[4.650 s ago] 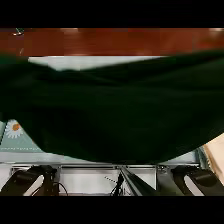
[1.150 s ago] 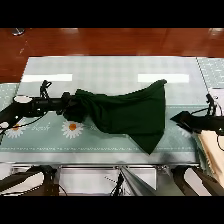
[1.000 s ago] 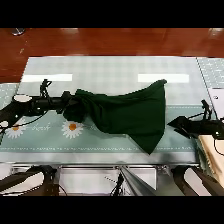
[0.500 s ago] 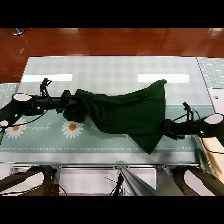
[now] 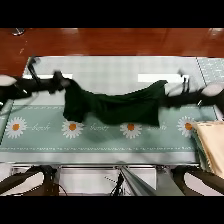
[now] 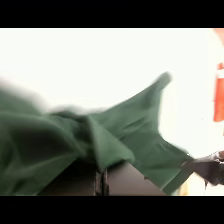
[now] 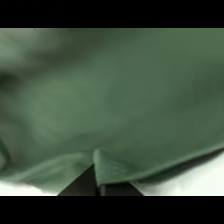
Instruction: Fold the shirts.
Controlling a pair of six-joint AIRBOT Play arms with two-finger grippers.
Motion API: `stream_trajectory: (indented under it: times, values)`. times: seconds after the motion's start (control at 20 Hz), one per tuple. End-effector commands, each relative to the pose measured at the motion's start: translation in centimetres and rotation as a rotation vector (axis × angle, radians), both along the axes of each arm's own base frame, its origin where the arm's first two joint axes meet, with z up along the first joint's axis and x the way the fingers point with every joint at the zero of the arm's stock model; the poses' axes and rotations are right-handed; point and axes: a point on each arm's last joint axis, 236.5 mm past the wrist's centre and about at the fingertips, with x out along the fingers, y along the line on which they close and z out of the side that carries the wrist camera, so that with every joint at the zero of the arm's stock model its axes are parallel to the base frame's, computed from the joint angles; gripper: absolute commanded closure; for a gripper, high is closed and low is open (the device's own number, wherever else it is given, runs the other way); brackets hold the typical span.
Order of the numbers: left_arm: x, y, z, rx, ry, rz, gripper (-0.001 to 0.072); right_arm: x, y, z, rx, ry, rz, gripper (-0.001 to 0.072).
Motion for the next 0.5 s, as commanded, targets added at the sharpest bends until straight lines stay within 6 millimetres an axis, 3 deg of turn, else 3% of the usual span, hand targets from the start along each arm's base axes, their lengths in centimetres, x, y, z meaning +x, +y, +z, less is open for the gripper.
stream_trajectory:
  times: [0.0,0.05,0.1,0.2,0.3,0.35,0.45]
  values:
    - [1.8,0.7,14.8,0.017,-0.328,-0.003,0.0684,6.4,-2.9,16.8,-0.099,-0.351,-0.02,0.069]
    - [1.5,0.8,19.5,0.03,-0.435,-0.001,0.0684,7.1,-3.8,23.6,-0.132,-0.498,-0.044,0.069]
    - [0.5,0.8,24.2,0.041,-0.542,0.002,0.0684,6.5,-4.1,29.3,-0.153,-0.618,-0.049,0.069]
    - [-2.6,1.4,32.3,0.072,-0.727,0.031,0.0684,2.7,-4.0,39.1,-0.212,-0.838,-0.036,0.069]
    - [-6.7,2.9,38.4,0.157,-0.875,0.098,0.0684,-2.2,-4.1,45.2,-0.278,-1.012,-0.064,0.069]
    - [-9.1,3.8,40.7,0.219,-0.937,0.149,0.0684,-4.9,-4.6,47.2,-0.319,-1.08,-0.098,0.069]
    - [-13.8,5.8,44.0,0.355,-1.032,0.268,0.0684,-10.0,-5.7,49.2,-0.403,-1.153,-0.162,0.069]
